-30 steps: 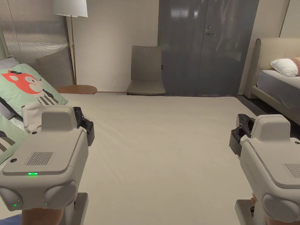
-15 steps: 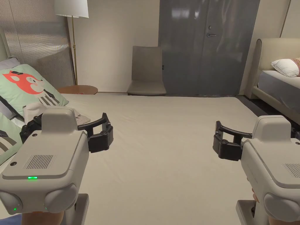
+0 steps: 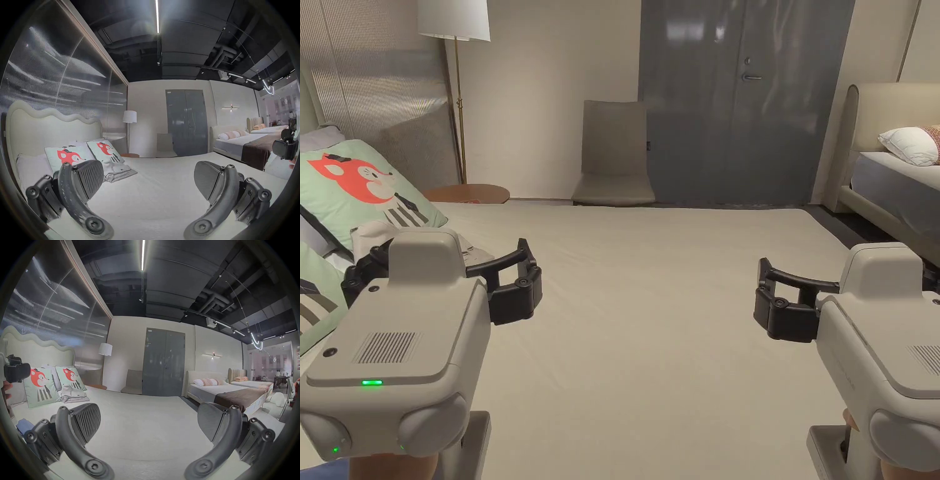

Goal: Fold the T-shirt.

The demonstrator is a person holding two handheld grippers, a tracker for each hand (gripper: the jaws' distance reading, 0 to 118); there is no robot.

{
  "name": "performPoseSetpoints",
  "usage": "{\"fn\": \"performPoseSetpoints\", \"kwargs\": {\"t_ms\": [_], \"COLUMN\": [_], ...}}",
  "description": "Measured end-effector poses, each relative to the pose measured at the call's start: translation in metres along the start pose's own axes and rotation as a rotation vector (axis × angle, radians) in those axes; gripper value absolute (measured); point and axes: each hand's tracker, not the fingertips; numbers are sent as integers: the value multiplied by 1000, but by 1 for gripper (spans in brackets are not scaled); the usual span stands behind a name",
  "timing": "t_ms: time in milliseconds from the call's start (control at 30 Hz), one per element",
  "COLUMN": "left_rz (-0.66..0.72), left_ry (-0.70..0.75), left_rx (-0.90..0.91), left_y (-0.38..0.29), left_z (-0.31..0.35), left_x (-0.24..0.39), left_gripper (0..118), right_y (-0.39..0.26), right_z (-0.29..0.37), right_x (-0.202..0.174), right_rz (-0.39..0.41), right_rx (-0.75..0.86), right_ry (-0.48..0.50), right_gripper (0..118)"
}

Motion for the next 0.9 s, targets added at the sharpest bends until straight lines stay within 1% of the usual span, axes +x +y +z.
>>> {"fn": "performPoseSetpoints", "kwargs": {"t_ms": [167, 433, 533, 633, 700, 767, 800, 900], "left_rz": [4, 5, 7, 14, 15, 12, 10, 6], "left_ry": [20, 20, 20, 16, 16, 16, 15, 15], "left_rx": [19, 28, 30, 26, 25, 23, 22, 23], "left_y": [-1, 1, 2, 2, 2, 2, 2, 3], "left_z": [2, 5, 5, 5, 6, 6, 6, 7], "left_x": [1, 0, 0, 0, 0, 0, 0, -1], "left_gripper": [111, 111, 111, 111, 111, 111, 111, 111], "right_y": [0, 2, 2, 1, 2, 2, 2, 4], "right_z": [2, 3, 4, 4, 3, 2, 2, 3], "right_x": [-2, 0, -1, -7, -9, -5, -3, -2], "right_rz": [9, -9, 14, 55, 43, -34, -49, -28], "right_rx": [13, 17, 23, 23, 15, 9, 12, 12], "right_ry": [4, 7, 20, -3, -12, 16, 23, 24], "right_gripper": [117, 117, 117, 117, 118, 118, 118, 118]}}
